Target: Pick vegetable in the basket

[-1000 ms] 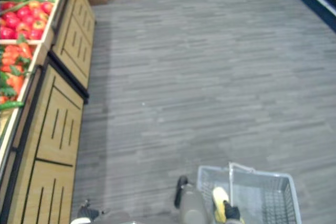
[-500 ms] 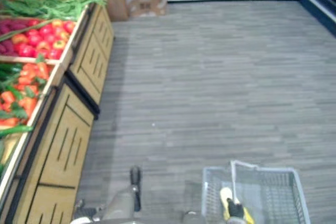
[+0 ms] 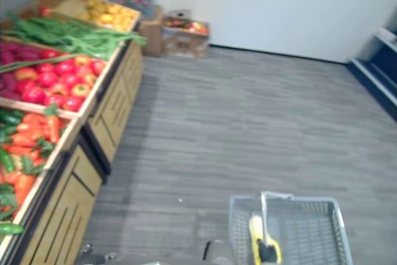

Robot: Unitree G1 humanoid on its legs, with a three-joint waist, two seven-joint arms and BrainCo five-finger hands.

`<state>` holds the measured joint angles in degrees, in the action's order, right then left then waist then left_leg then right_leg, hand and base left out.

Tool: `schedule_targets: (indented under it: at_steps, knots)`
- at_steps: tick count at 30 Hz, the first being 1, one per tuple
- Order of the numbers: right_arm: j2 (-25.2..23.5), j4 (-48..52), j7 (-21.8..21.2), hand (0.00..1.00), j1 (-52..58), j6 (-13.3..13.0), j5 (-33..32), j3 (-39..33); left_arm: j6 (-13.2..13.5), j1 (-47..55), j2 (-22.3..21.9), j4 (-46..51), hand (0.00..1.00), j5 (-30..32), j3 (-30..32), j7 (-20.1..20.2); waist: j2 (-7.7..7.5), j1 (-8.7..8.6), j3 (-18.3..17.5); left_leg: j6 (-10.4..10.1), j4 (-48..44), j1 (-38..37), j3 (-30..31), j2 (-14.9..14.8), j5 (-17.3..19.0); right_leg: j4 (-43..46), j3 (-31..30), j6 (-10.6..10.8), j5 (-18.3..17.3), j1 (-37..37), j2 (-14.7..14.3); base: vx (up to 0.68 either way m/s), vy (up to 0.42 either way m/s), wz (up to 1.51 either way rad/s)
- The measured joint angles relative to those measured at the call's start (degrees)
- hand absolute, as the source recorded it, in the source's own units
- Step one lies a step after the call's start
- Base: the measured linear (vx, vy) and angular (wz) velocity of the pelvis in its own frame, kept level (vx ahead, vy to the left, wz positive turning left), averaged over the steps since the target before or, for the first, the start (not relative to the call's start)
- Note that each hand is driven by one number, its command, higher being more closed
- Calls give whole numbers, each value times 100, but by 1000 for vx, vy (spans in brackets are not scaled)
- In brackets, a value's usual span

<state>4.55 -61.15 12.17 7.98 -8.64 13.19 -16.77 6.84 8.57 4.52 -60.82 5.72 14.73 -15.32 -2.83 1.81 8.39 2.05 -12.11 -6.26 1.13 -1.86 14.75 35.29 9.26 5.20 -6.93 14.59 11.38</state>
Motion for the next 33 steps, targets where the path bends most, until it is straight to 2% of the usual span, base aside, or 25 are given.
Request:
schedule_targets:
  at_steps: [2,5,6,7,8,9,10,11,12,14,15,17,18,19,20,21,23,24,25,28,30,32,33]
  knots:
    - [-26,-1,-28,100,29,67,-4,-257,6,6,-199,54,0,-7,410,10,126,46,22,-198,-157,-17,442,-191,352,-1675,-285,135,136,28,-122,419,-266,98]
    - [-115,0,-31,100,134,107,-20,-360,-2,16,-275,149,0,-70,720,16,69,111,0,-456,-375,-11,980,-334,797,-2453,-687,261,211,96,-94,476,-457,106]
    - [-133,-1,-71,100,251,139,-77,-457,-5,-54,-289,168,0,-98,852,22,77,126,-8,-577,-402,10,1444,-488,1042,-2140,-729,543,719,191,-80,521,-586,152]
    - [-90,20,-36,100,284,177,-86,-601,-15,-144,-399,149,0,-105,977,20,199,105,-55,-666,-377,34,1741,-656,1007,-1653,-418,484,478,294,-144,518,-578,158]
    - [-30,25,-7,100,304,208,-96,-732,-11,-182,-487,180,0,-109,1075,28,248,135,-90,-625,-406,141,1862,-719,871,-1345,-253,415,233,401,-115,450,-523,146]
    - [123,-5,-29,100,320,279,-104,-826,-6,-221,-615,253,0,-114,1291,35,327,153,-135,-627,-574,349,1907,-779,408,-782,129,189,-132,441,51,440,-497,124]
    - [162,-2,-35,100,327,298,-105,-846,-6,-219,-674,259,0,-119,1372,32,312,135,-127,-628,-693,456,1870,-805,222,-662,309,121,-227,376,107,518,-583,159]
    - [204,2,-45,100,328,317,-99,-906,-2,-236,-729,265,0,-166,1519,26,375,106,-135,-633,-1145,766,1636,-882,-221,-676,689,-32,-315,110,168,400,-437,168]
    - [199,4,-54,100,326,324,-81,-925,-20,-273,-748,257,0,-355,1606,22,373,35,-105,-713,-1820,1192,1158,-970,-593,-980,1046,-131,-373,-358,212,414,-477,183]
    - [188,2,-52,100,313,323,-88,-924,-34,-278,-689,259,0,-552,1589,21,288,56,-85,-791,-2520,1608,49,-1110,-555,-1469,1467,-143,-378,-1031,237,238,-307,128]
    - [195,2,-53,100,302,318,-88,-923,-40,-273,-678,259,0,-561,1586,20,269,61,-88,-802,-2605,1686,-318,-1149,-548,-1610,1626,-143,-378,-1220,242,167,-215,94]
    - [250,1,-53,100,195,220,-87,-1041,-36,-238,-633,258,0,-561,1448,3,273,57,-87,-776,-2192,1804,-1646,-1298,-565,-2063,2134,-142,-378,-1669,182,151,-194,80]
    - [253,0,-59,100,161,203,-86,-1094,-35,-238,-622,246,0,-561,1425,-6,273,49,-87,-746,-1961,1803,-1871,-1293,-591,-2194,2246,-141,-377,-1734,147,102,-111,61]
    - [252,-14,-70,100,60,183,-85,-1250,-35,-250,-607,185,0,-559,1420,-10,284,27,-90,-727,-1357,1803,-2257,-1226,-779,-2394,2451,-124,-367,-1823,68,103,-54,64]
    - [245,-18,-77,100,-14,148,-86,-1398,-47,-267,-562,118,0,-557,1359,-13,307,-20,-89,-680,-669,1802,-2510,-1081,-1373,-2470,2636,-92,-353,-1880,14,126,-1,69]
    - [247,-21,-76,100,-31,125,-89,-1474,-54,-269,-536,73,0,-553,1294,-9,324,-22,-100,-603,-327,1790,-2675,-1001,-1597,-2495,2726,-78,-350,-1888,-13,126,49,91]
    - [224,-71,-81,100,-168,111,-210,-1668,-74,-292,-426,-37,0,-523,1011,7,267,-23,-107,-348,755,1565,-2942,-640,-1806,-2670,3055,65,-262,-1913,-9,112,92,96]
    - [219,-116,-83,100,-226,123,-217,-1667,-76,-291,-420,-42,0,-490,996,8,286,-13,-112,-284,929,1543,-2924,-562,-1854,-2716,3117,105,-237,-1917,-5,81,105,73]
    - [181,-236,-115,100,-356,127,-219,-1646,-82,-272,-373,-80,0,-442,989,8,210,6,-67,-229,1109,1510,-2800,-415,-1920,-2814,3139,173,-189,-1990,20,75,97,63]
    - [-36,-282,-140,100,-525,171,-223,-1596,-133,-178,-242,-303,0,-437,900,12,83,12,-26,-221,1297,1336,-2591,-140,-1924,-2927,3085,244,-143,-2246,140,90,97,47]
    - [-130,-279,-166,100,-588,166,-203,-1456,-142,-104,-204,-306,0,-433,847,27,65,27,-33,-211,1520,1143,-2541,-28,-1898,-2769,2983,270,-125,-2301,230,84,83,15]
    - [-107,-270,-187,100,-610,135,-202,-1418,-158,-96,-215,-339,0,-426,783,38,105,12,-21,-149,1715,997,-2507,-11,-1797,-2151,2840,270,-125,-2151,356,51,109,12]
    - [-8,-218,-159,100,-633,78,-198,-1407,-185,-55,-192,-325,0,-396,629,53,145,-2,-26,-133,1771,861,-2481,19,-1756,-1067,2570,248,-111,-1836,682,78,166,22]
